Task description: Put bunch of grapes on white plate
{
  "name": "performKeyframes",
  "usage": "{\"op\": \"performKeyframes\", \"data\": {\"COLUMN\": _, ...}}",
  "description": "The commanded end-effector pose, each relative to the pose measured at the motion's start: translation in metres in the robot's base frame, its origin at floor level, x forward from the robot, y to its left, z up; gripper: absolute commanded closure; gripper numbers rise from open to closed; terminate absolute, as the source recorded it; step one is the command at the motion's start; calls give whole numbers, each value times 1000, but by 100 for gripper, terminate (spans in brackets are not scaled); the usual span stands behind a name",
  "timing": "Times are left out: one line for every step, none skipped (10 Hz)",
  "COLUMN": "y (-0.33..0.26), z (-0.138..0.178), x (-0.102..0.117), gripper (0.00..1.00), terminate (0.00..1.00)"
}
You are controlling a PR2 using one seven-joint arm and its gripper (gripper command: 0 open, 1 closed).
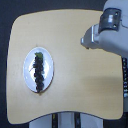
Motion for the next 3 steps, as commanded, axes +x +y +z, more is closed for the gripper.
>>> {"op": "performKeyframes", "data": {"y": -69, "z": -4, "x": 29, "gripper": 0, "terminate": 0}}
{"op": "performKeyframes", "data": {"y": -76, "z": -4, "x": 31, "gripper": 0, "terminate": 0}}
{"op": "performKeyframes", "data": {"y": -82, "z": -4, "x": 34, "gripper": 0, "terminate": 100}}
